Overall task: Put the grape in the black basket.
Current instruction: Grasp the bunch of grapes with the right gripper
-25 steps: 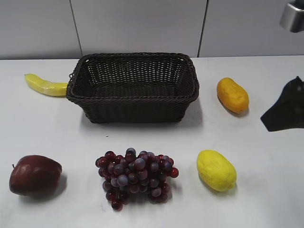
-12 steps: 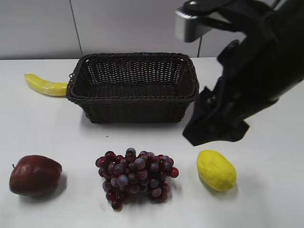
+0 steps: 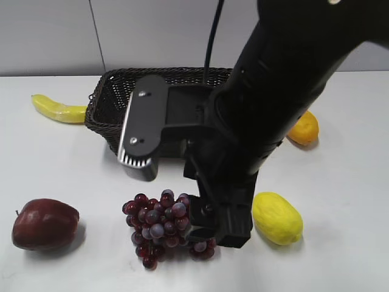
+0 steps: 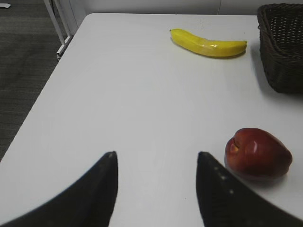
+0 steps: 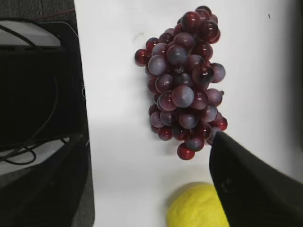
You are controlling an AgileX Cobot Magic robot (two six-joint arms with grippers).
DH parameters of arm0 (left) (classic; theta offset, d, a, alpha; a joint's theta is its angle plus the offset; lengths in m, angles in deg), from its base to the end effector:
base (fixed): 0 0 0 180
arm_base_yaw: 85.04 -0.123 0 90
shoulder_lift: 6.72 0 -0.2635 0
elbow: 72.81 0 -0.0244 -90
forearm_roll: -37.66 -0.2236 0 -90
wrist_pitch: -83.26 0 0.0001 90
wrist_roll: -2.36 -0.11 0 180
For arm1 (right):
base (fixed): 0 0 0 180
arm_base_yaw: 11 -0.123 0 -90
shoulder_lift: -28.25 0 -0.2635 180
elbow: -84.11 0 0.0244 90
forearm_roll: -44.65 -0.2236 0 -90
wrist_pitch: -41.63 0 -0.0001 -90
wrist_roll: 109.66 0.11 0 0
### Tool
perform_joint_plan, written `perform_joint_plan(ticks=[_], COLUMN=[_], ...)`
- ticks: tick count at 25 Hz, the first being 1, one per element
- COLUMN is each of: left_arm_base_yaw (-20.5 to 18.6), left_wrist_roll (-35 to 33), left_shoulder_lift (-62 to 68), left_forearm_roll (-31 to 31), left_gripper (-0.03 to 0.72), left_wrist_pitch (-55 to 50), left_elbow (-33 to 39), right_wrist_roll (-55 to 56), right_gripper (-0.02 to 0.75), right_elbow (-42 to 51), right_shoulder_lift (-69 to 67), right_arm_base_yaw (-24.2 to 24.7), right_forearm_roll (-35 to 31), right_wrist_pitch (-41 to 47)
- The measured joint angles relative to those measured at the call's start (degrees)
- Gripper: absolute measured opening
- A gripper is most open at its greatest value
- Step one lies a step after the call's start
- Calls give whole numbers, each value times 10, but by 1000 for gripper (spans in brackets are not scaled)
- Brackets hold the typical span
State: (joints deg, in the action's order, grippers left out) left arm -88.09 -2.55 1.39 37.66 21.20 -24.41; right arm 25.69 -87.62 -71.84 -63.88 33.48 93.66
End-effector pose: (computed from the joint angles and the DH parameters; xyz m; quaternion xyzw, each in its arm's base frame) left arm 0.0087 0.0005 0.2512 0.0140 0.8596 0.0355 0.5095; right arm 0.1697 0.2521 0.2331 -0.7072 0.6810 0.0977 0.1629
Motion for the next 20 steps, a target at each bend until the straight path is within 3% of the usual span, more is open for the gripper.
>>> perform_joint_plan(ticks=[7,20], left_arm_base_yaw=[0,0], left_wrist_roll=[0,0], left_shoulder_lift=[0,0], left_forearm_roll=[0,0], left_gripper=[492,492], left_wrist_pitch=[0,0], left_elbow=[0,0], right_wrist_roll=[-106,-115], right_gripper=[615,615], right_elbow=[-2,-2], right_shoulder_lift=[-54,-134], right_arm_base_yaw=[-1,-1], right_forearm_roll=[-66,3], right_wrist_pitch=[-72,-135])
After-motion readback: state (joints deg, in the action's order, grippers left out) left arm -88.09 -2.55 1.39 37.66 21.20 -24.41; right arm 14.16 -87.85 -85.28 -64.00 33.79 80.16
